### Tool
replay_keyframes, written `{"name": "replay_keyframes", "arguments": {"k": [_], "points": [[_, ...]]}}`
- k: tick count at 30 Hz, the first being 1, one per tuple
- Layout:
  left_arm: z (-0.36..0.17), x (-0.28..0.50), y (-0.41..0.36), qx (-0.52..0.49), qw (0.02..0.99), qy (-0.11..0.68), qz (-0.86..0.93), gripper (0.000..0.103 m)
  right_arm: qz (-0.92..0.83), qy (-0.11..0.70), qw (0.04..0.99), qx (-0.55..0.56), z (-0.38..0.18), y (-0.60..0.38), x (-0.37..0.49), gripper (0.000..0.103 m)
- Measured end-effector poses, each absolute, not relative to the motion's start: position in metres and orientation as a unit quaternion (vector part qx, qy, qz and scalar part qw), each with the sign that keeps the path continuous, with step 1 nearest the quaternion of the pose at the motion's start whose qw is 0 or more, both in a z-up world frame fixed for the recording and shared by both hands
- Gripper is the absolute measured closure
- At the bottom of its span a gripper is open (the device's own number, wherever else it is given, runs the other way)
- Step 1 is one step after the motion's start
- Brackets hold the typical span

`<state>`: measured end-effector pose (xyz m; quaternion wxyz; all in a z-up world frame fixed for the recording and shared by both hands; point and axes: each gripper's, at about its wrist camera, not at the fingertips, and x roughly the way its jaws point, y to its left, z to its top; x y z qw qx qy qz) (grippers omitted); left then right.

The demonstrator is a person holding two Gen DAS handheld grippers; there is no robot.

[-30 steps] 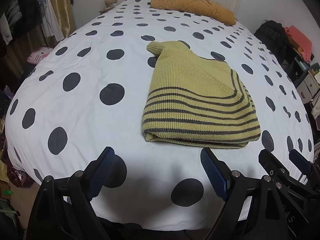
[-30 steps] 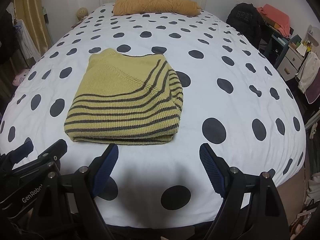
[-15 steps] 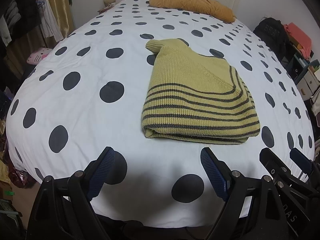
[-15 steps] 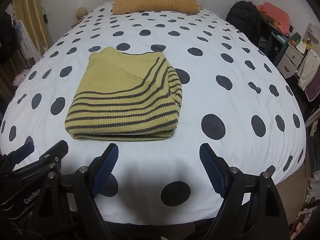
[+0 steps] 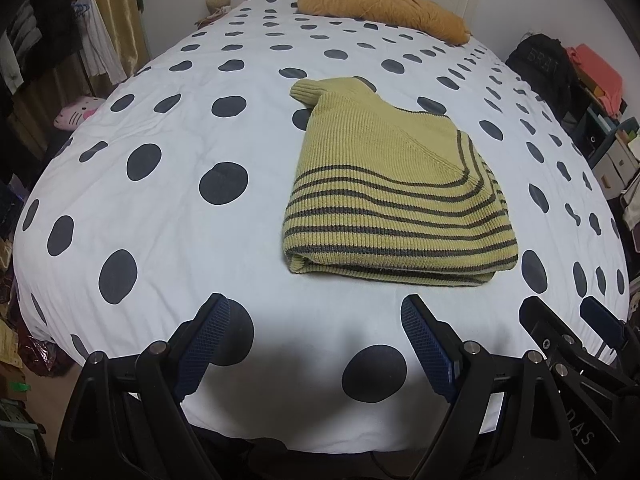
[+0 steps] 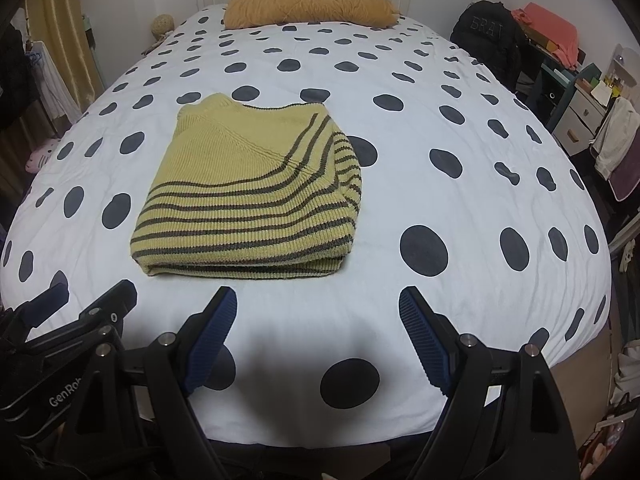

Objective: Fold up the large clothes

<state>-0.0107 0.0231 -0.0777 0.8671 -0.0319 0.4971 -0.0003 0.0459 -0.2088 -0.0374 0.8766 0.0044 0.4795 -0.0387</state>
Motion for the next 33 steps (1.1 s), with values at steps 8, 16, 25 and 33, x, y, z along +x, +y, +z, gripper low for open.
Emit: {"name": "replay_keyframes", "arguments": {"k": [8,16,25,33], "points": [[-0.0782,-0.0109,0.0236,-0.032,0.866,0.499,0.0,0.015,-0.039,0.48,0.876,0.005,-0.0385,-0.2094,0.043,0.02],[-0.0791,-0.0112,0.0239,-0.032,0.865,0.501,0.001,0.015,-0.039,0.481,0.876,0.006,-0.0397,-0.2094,0.0405,0.02],[-0.0808,-0.0101,0.0227,-0.031,0.863,0.504,0.001,0.015,-0.038,0.482,0.875,0.005,-0.0395,-0.2106,0.042,0.02],[-0.0813,-0.0104,0.0206,-0.032,0.863,0.504,0.001,0.015,-0.037,0.483,0.875,0.007,-0.0415,-0.2139,0.0412,0.02]]}}
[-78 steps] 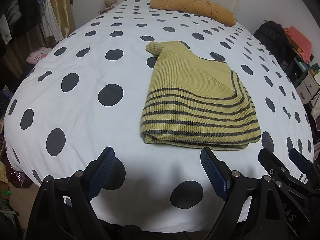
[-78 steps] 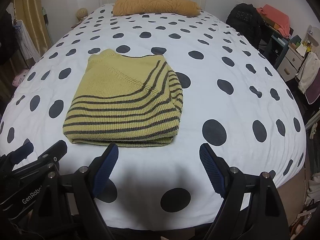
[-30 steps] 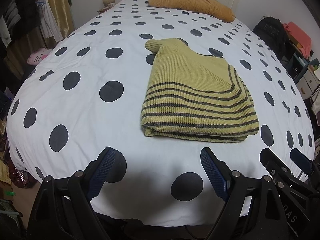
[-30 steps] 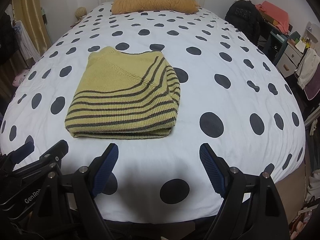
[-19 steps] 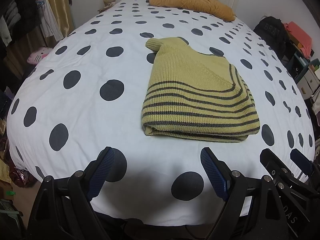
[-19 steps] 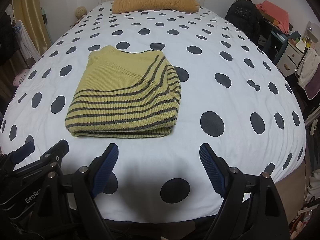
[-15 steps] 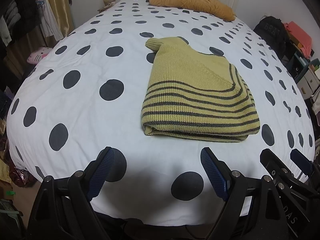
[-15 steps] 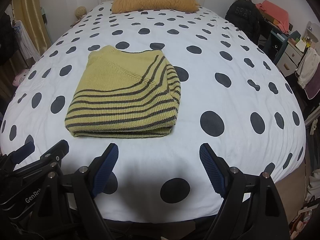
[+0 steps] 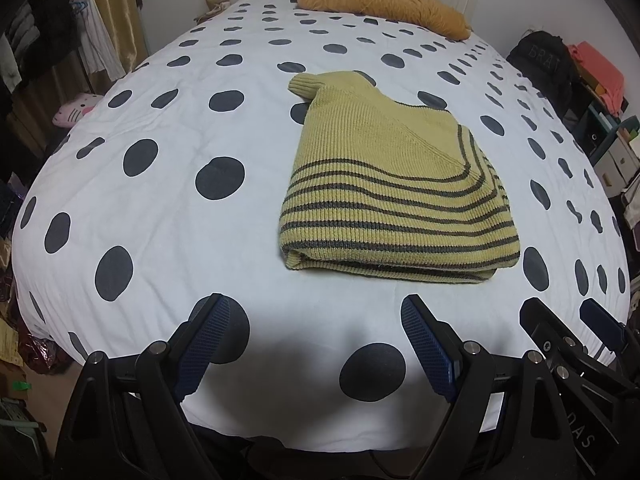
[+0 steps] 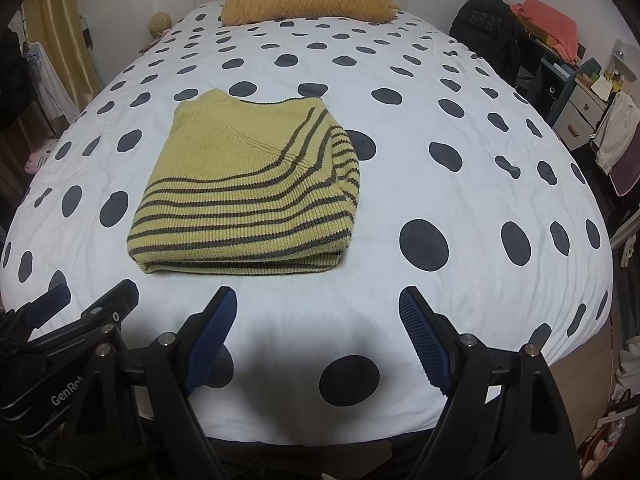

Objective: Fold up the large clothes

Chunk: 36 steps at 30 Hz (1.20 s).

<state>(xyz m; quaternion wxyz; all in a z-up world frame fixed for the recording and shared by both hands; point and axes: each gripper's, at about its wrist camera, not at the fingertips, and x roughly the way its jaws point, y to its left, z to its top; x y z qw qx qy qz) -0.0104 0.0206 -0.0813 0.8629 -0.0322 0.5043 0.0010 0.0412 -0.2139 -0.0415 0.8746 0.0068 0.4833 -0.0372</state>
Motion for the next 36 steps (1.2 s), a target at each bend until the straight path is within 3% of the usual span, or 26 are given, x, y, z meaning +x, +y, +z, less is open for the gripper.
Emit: {"name": "replay_keyframes", "arguments": {"k": [36], "points": [[-0.0844,-0.011,0.0185,-0.031,0.86,0.509,0.001,0.015,-0.034,0.488,0.872,0.007,-0.047,-0.2178,0.0377,0.02]]}}
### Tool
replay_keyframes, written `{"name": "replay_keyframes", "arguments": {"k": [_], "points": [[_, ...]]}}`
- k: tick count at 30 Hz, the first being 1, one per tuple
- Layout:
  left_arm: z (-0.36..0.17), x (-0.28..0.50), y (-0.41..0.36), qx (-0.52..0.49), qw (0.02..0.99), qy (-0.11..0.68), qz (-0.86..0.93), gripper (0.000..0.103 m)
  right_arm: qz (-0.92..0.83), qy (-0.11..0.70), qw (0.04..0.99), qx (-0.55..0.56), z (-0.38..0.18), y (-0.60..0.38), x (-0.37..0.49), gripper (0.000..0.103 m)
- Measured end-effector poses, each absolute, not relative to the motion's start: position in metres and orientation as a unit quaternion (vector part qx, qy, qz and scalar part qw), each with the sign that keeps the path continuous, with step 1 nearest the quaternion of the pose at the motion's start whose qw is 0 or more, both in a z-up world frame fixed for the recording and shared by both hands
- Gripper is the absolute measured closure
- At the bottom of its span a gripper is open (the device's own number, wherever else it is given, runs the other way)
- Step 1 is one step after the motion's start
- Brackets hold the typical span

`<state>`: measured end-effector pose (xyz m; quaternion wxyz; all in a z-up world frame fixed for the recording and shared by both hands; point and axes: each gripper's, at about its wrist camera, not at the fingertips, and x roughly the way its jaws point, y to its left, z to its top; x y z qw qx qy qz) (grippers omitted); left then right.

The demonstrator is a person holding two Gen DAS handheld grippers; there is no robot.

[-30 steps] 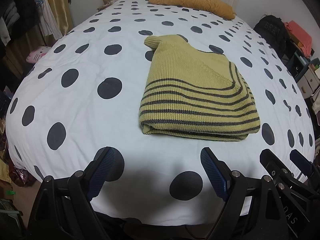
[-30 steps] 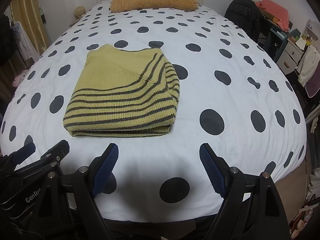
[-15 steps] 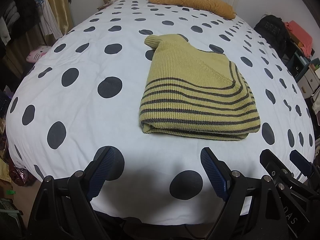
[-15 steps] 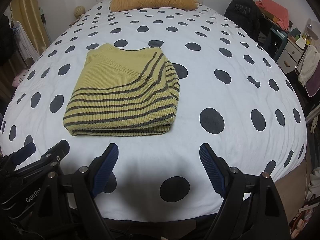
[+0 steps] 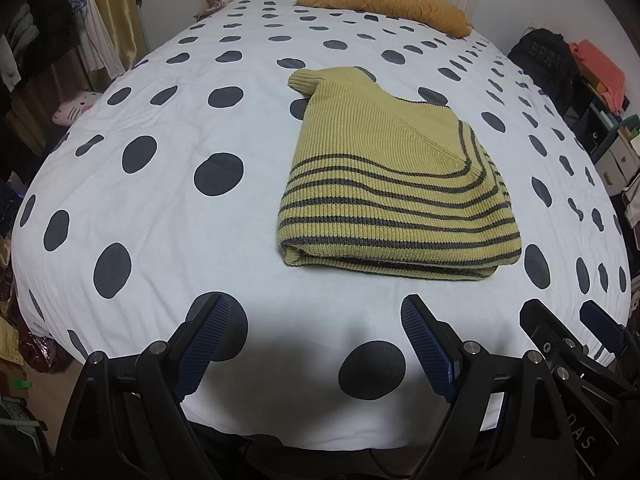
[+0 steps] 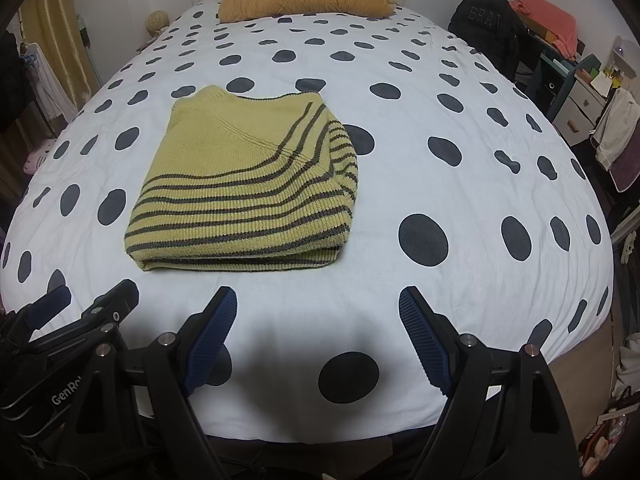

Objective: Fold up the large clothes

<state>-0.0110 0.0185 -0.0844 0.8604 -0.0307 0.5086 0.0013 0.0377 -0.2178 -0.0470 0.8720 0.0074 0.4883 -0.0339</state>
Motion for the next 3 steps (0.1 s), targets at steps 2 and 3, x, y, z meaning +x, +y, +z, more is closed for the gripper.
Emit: {"name": "replay_keyframes", "arguments": {"k": [2,3], "points": [[-0.0851,-0.0114,0.0182,-0.032,0.86,0.508,0.0,0.015,-0.033,0.488,0.872,0.008,-0.0458,-0.2186,0.0413,0.02],[-0.0854,-0.0108,0.0183,-0.032,0.86,0.509,0.001,0.015,-0.033,0.488,0.872,0.008,-0.0459,-0.2189,0.0417,0.02]]}}
